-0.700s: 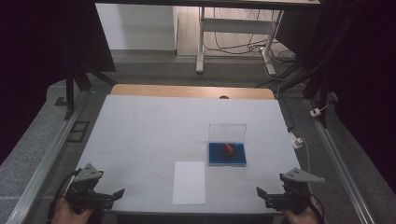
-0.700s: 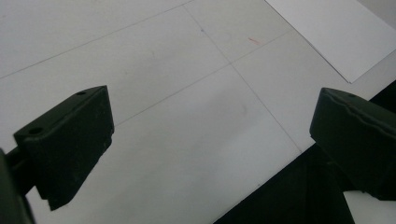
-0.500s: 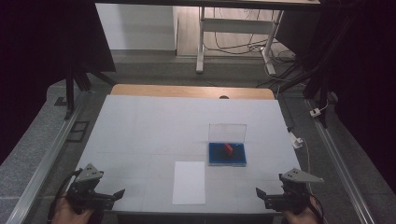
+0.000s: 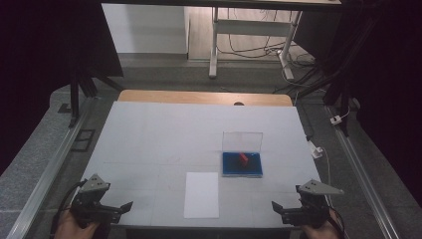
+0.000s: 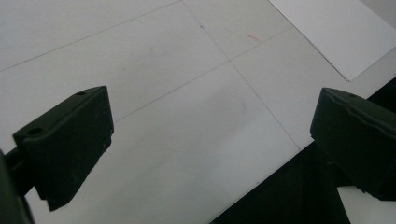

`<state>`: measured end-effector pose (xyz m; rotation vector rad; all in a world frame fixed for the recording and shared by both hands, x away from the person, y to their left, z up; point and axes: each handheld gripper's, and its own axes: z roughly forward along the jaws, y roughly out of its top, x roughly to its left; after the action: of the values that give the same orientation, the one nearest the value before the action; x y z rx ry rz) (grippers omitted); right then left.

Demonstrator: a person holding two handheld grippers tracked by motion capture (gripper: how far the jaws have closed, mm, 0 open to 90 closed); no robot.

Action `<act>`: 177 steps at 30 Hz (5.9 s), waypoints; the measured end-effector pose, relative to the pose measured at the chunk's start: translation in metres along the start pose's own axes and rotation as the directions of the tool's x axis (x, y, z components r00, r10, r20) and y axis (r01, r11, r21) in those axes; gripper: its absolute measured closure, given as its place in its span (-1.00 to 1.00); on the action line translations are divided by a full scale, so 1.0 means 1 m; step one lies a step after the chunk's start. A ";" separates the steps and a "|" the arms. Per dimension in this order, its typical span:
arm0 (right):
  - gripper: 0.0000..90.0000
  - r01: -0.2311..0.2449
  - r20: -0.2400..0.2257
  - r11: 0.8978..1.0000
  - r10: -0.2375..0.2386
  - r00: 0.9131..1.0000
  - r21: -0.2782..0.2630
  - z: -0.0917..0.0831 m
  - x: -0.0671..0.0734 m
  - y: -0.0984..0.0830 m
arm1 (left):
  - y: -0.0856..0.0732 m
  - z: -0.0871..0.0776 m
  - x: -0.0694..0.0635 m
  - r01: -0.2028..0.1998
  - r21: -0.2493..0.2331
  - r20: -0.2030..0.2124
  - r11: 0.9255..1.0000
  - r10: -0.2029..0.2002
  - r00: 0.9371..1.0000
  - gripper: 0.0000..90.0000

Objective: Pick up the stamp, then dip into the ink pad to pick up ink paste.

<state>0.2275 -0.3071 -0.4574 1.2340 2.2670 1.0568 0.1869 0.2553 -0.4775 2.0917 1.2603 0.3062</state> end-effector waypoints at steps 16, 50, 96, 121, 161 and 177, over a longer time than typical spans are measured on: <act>-1.00 0.032 -0.022 0.998 -0.033 0.999 -0.050 0.000 0.003 0.009 | 0.000 0.000 -0.002 -0.027 -0.001 0.002 1.000 0.027 1.000 -0.99; -1.00 0.062 -0.116 0.998 -0.065 0.991 -0.027 0.048 0.010 0.049 | 0.001 0.002 -0.003 -0.036 0.024 0.007 0.999 0.036 0.999 -1.00; -0.97 0.161 -0.024 0.982 -0.160 0.987 0.099 0.149 0.005 0.098 | 0.002 0.004 -0.003 -0.055 0.045 0.018 0.997 0.055 0.998 -1.00; 0.77 0.169 -0.070 0.975 -0.160 0.985 0.146 0.153 0.002 0.104 | 0.002 0.005 -0.003 -0.064 0.053 0.040 0.997 0.062 0.997 -0.99; 0.78 0.269 -0.130 0.963 -0.262 0.956 0.037 0.125 0.005 0.113 | 0.001 0.003 0.002 -0.043 0.030 0.079 0.999 0.040 0.996 -0.99; 0.78 0.298 -0.145 0.951 -0.285 0.948 0.078 0.141 0.011 0.108 | 0.001 0.003 0.002 -0.042 0.027 0.083 0.999 0.039 0.996 -0.99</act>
<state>0.3681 -0.1986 -0.4688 0.8458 2.5327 0.9486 0.1898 0.2554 -0.4791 2.1344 1.1820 0.2184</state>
